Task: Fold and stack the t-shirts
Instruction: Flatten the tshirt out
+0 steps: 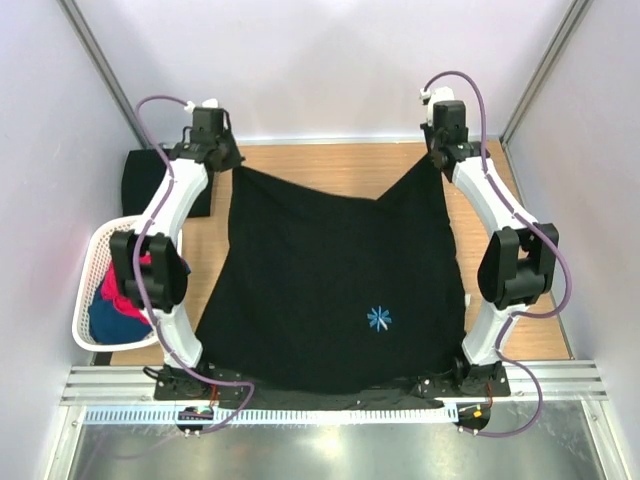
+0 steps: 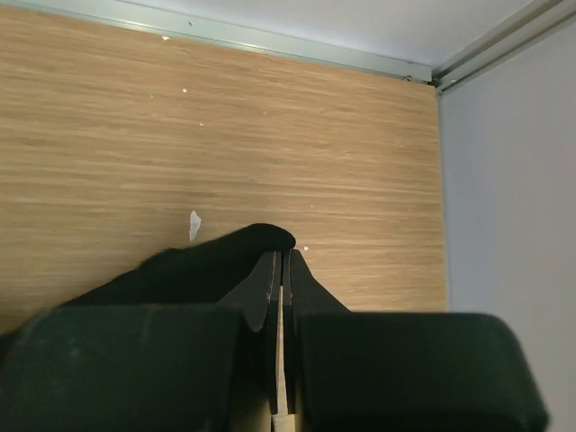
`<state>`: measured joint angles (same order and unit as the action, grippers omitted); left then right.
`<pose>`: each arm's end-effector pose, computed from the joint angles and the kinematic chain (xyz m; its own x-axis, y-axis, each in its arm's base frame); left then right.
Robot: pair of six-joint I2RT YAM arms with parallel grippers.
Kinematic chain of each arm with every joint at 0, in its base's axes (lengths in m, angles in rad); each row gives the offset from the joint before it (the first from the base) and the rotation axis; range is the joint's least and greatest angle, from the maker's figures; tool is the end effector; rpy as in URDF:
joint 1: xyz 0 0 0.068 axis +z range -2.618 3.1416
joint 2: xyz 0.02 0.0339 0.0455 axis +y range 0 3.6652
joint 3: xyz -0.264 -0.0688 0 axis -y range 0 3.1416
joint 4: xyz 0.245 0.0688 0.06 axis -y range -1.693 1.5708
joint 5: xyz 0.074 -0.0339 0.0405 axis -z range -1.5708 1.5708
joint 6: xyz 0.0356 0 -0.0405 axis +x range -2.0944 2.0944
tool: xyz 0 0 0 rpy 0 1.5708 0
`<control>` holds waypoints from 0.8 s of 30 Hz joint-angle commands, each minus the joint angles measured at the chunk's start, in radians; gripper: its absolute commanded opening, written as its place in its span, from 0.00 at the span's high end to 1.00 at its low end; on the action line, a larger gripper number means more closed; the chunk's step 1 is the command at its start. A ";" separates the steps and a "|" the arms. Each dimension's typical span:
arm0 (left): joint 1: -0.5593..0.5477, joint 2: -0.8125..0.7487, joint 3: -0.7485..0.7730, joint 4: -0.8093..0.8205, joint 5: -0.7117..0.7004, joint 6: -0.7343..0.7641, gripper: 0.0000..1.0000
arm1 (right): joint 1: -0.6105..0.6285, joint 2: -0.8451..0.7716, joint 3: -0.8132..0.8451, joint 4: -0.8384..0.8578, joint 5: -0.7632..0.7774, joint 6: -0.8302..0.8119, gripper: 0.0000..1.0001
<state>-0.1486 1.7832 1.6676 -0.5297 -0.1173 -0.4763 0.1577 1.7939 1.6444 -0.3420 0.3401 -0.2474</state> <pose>0.4094 -0.0571 0.3371 -0.5536 -0.3775 -0.7423 -0.2242 0.9260 -0.3037 0.4210 0.0549 0.3430 -0.4868 -0.3112 -0.8162 0.0239 0.9293 -0.3685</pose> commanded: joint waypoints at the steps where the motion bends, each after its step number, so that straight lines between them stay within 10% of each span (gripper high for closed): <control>1: 0.003 -0.030 0.223 0.137 0.082 0.031 1.00 | -0.004 -0.110 0.192 0.169 -0.061 0.056 0.99; 5: 0.003 -0.068 0.311 0.137 0.105 0.038 1.00 | -0.001 -0.108 0.432 0.066 -0.079 0.040 0.99; 24: 0.004 -0.812 0.136 0.028 0.154 0.034 1.00 | 0.000 -0.795 0.348 -0.023 -0.141 0.028 0.99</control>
<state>-0.1482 1.0172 1.8019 -0.4541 0.0132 -0.4328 0.1604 1.0435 1.9438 -0.2970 0.2298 -0.2333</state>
